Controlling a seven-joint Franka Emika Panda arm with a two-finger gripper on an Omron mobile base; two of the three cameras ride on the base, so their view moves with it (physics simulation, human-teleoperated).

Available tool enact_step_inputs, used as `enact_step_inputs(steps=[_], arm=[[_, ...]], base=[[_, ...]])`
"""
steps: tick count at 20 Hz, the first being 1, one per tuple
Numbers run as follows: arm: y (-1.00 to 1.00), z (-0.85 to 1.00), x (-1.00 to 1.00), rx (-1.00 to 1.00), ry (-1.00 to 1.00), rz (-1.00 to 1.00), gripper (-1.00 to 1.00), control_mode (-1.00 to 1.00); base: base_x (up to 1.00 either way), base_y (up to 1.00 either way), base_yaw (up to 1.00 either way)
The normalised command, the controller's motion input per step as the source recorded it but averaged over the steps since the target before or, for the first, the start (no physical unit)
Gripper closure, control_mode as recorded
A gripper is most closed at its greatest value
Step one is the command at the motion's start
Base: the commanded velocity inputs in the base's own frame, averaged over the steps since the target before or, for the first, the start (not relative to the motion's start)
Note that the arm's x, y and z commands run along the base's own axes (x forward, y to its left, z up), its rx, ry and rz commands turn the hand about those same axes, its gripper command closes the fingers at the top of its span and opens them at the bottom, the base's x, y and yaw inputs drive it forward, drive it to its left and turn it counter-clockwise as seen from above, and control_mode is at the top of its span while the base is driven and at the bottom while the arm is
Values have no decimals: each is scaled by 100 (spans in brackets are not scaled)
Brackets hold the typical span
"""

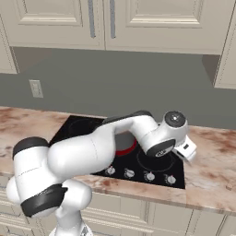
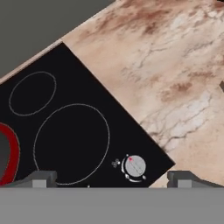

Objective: Pick up the sugar cube(s) and place them in the saucepan with hot chocolate.

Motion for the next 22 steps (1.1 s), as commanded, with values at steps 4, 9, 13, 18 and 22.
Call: enact_step_inputs(steps=[4, 9, 13, 18, 22], arm=[[-55, -1, -48, 0, 3, -4, -100, -100], [-7, -3, -7, 0, 15, -5, -100, -100], [0, -20, 23, 0, 3, -4, -100, -100], [-5, -29, 28, 0, 4, 0, -100, -100], [-28, -36, 13, 0, 6, 0, -100, -100]], base=[[0, 0, 0], [0, 0, 0], [0, 0, 0], [0, 0, 0], [0, 0, 0]])
